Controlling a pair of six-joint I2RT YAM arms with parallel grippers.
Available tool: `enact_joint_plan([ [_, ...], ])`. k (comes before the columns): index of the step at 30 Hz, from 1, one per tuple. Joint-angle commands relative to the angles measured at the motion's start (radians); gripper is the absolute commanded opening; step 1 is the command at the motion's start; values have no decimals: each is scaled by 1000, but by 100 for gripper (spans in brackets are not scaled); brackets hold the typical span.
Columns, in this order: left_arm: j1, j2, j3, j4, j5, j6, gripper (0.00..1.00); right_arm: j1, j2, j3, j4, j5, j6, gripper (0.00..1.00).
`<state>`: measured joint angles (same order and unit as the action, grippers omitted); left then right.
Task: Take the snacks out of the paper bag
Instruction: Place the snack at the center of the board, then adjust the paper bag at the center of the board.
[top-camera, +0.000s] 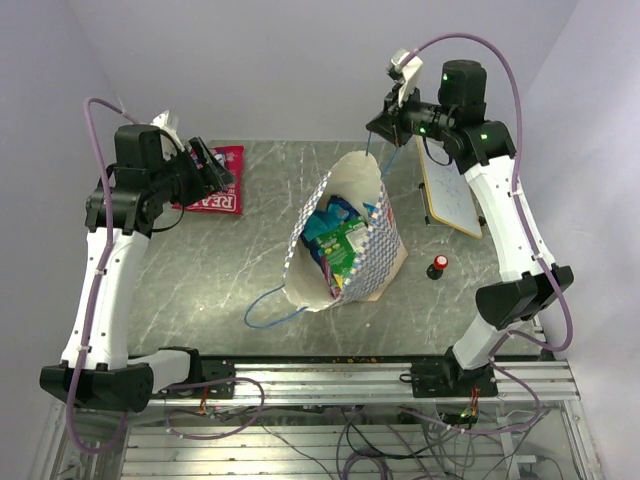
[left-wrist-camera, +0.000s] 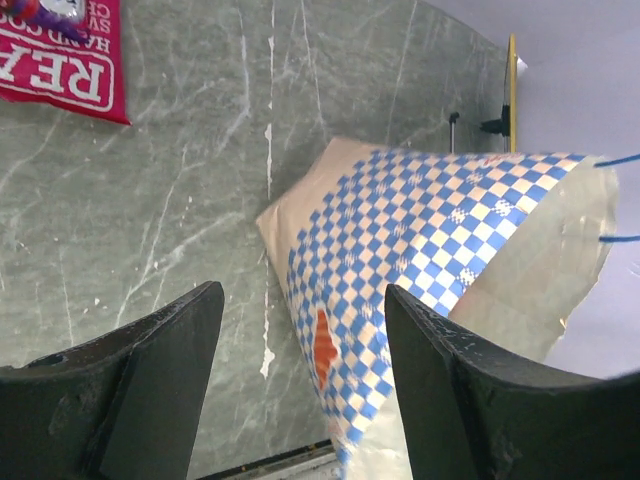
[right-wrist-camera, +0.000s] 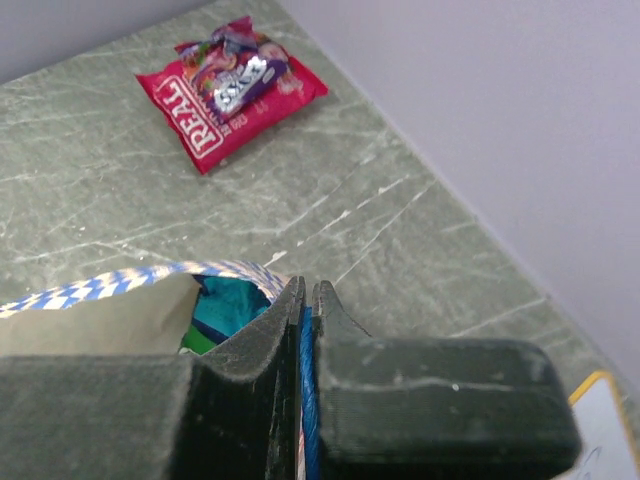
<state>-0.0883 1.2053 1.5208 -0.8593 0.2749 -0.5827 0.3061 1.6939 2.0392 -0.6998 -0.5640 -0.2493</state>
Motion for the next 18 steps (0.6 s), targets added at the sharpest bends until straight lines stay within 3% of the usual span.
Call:
enact_joint_plan([
  [1, -29, -3, 5, -64, 43, 17, 76, -10, 3, 156, 154, -77, -91, 0],
  [4, -47, 9, 38, -95, 71, 20, 76, -7, 27, 247, 108, -70, -135, 0],
  [9, -109, 7, 58, -102, 37, 47, 77, 5, 20, 233, 96, -123, -170, 0],
  [12, -160, 13, 57, -95, 30, 58, 77, 105, 36, 220, 45, -83, -177, 0],
  [18, -227, -26, 32, -104, 9, 110, 80, 244, -9, 64, 144, -90, 12, 0],
])
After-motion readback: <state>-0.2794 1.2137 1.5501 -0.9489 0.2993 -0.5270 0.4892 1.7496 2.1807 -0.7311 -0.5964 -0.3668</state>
